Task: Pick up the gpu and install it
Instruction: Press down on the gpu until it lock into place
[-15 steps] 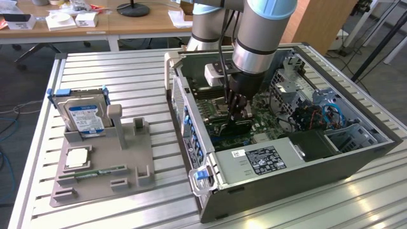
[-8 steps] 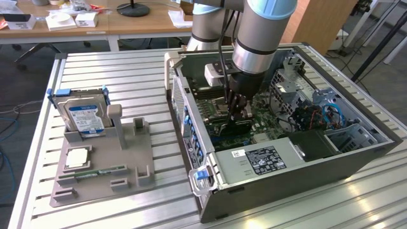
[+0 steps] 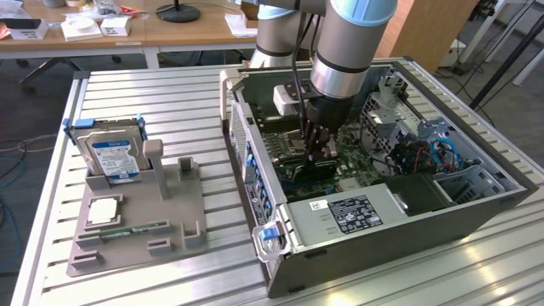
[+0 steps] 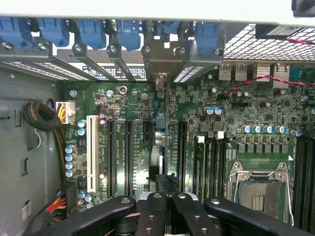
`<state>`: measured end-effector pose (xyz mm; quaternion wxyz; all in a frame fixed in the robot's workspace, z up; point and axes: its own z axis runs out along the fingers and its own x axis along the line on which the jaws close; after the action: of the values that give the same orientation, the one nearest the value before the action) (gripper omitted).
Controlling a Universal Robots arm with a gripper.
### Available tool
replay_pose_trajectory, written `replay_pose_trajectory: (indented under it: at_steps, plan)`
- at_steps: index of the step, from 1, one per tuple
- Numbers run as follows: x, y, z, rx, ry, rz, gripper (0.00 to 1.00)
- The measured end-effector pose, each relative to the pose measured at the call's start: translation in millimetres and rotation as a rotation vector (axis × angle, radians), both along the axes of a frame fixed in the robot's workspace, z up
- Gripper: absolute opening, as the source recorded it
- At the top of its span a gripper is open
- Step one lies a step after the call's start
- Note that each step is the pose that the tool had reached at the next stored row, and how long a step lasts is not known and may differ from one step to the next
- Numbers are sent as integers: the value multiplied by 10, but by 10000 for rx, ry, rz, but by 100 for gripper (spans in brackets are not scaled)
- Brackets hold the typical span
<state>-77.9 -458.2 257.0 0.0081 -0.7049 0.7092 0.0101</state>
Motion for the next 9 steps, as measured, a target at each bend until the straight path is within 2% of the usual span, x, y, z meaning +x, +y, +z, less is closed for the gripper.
replay_pose_trajectory:
  at_steps: [9]
  plan:
    - [2, 5, 14, -7, 6, -1, 10]
